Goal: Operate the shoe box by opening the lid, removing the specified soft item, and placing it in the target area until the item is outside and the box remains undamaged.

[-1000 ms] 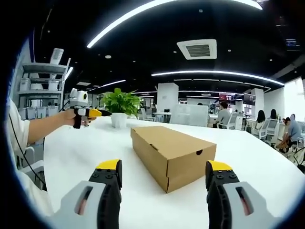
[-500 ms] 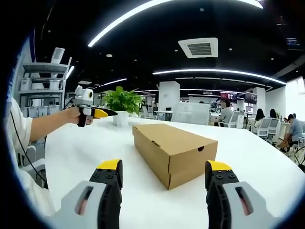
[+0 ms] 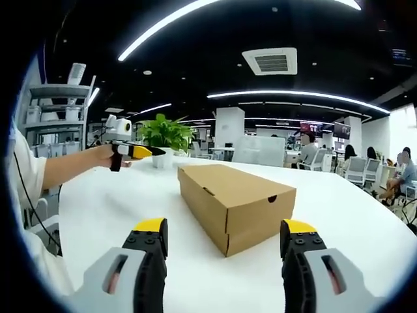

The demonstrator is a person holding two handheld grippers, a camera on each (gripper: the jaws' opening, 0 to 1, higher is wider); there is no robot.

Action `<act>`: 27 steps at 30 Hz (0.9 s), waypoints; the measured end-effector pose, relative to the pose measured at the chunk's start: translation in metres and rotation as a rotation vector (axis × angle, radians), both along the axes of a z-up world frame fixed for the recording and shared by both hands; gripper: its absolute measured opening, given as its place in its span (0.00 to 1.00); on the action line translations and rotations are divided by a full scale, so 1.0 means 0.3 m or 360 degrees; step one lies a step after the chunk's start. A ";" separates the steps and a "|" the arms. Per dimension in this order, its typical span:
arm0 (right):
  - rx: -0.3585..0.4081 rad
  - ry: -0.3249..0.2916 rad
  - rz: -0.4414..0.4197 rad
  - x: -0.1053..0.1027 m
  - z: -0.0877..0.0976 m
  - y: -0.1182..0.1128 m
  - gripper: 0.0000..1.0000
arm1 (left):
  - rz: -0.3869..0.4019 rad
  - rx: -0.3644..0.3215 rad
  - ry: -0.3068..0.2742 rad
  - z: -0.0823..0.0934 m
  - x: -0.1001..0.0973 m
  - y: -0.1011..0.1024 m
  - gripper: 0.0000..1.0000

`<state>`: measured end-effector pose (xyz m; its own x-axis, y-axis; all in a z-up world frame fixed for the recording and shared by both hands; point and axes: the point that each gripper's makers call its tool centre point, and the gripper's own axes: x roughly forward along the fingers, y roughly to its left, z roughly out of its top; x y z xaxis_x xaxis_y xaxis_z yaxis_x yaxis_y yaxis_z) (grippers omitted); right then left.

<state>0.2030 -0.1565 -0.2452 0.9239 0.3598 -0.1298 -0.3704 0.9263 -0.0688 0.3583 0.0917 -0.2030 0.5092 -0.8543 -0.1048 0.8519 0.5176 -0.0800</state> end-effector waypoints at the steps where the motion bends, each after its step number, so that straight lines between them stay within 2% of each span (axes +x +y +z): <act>1: -0.0003 0.0001 -0.0001 0.000 0.000 -0.002 0.72 | 0.0024 -0.0008 -0.0005 0.000 0.011 0.001 0.63; 2: -0.0009 0.0003 -0.0003 0.001 0.002 -0.004 0.72 | 0.0094 -0.0006 -0.0041 0.001 0.040 0.011 0.63; 4: -0.0019 -0.0003 -0.0006 0.003 0.007 -0.007 0.73 | 0.0059 0.0012 -0.0057 0.000 0.043 -0.004 0.66; 5: -0.0018 -0.0006 -0.0009 0.007 0.012 -0.009 0.73 | 0.0002 0.0027 -0.0007 -0.006 0.034 -0.023 0.67; 8: -0.0017 0.0000 -0.0016 0.018 0.012 -0.009 0.75 | -0.0070 0.0051 0.0006 -0.006 0.025 -0.048 0.70; 11: -0.0009 0.0008 -0.0062 0.024 0.011 -0.018 0.78 | -0.0083 0.0082 0.0019 -0.019 0.026 -0.053 0.72; 13: 0.0023 -0.0035 -0.0098 0.027 0.034 -0.027 0.77 | -0.0094 0.0086 0.0018 -0.026 0.038 -0.044 0.72; 15: 0.0030 -0.0036 -0.0104 0.031 0.035 -0.027 0.77 | -0.0098 0.0091 0.0022 -0.029 0.045 -0.040 0.73; 21: 0.0039 -0.0031 -0.0096 0.052 0.029 -0.023 0.78 | -0.0107 0.0103 0.0055 -0.044 0.065 -0.036 0.73; 27: -0.0025 -0.0038 -0.0067 0.073 0.038 -0.028 0.78 | -0.0096 0.0101 0.0056 -0.054 0.077 -0.035 0.74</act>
<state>0.2248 -0.1649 -0.2337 0.9410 0.3189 -0.1130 -0.3295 0.9397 -0.0914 0.3814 0.0811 -0.2193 0.4518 -0.8745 -0.1766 0.8790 0.4702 -0.0794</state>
